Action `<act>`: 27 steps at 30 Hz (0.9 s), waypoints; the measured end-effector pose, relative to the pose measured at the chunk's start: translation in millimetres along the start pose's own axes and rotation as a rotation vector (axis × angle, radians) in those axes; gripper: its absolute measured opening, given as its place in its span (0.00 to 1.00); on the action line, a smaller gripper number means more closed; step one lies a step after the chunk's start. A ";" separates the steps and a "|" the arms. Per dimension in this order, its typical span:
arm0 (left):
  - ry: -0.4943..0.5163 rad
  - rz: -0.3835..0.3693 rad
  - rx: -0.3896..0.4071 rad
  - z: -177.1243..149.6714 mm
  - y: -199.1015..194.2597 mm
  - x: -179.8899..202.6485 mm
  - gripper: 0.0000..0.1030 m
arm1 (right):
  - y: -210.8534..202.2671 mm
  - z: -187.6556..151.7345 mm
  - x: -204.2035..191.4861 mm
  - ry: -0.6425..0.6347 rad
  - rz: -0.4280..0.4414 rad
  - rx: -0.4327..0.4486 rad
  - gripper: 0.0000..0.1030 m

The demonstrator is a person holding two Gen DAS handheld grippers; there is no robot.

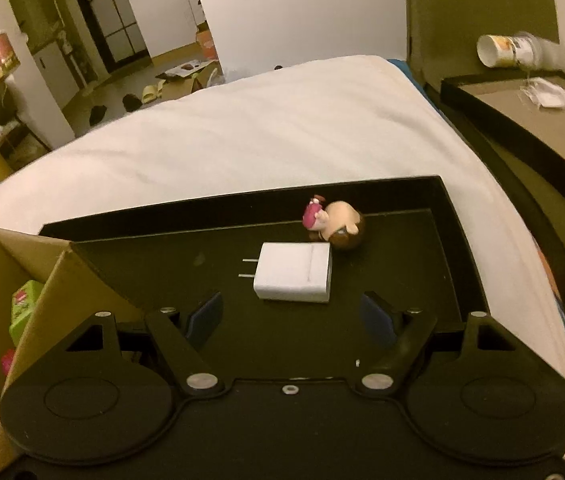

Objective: Organize rigid objects
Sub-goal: 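Move the right gripper back over the tray toward the white charger plug, then close the right gripper on the white charger plug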

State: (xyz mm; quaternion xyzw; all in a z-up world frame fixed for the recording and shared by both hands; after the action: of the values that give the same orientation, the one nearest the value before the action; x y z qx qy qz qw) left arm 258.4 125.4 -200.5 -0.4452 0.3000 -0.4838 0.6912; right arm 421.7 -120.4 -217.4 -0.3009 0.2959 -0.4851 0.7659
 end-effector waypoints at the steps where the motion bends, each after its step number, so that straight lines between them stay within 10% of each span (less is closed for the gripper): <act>1: 0.000 0.001 0.000 -0.2 0.1 0.1 0.13 | 1.7 1.1 -0.2 -0.006 -0.009 0.000 0.73; 27: 0.052 0.081 -0.014 -0.6 2.3 22.2 0.15 | 13.3 -11.4 -9.8 -0.141 -0.055 -0.080 0.46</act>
State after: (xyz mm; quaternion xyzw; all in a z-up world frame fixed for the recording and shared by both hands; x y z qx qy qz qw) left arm 266.6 104.7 -202.5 -0.4248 0.3392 -0.4647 0.6990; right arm 417.2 -108.8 -233.1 -0.3726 0.2520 -0.4715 0.7586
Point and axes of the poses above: each gripper's, at about its wrist camera, not at the fingertips, and y roughly the way its jaws point, x to its right, z to its top, the point moved 5 cm from there along y, roughly the way its jaws point, and after that the axes turned 2 degrees about x, right-handed, at the moved point
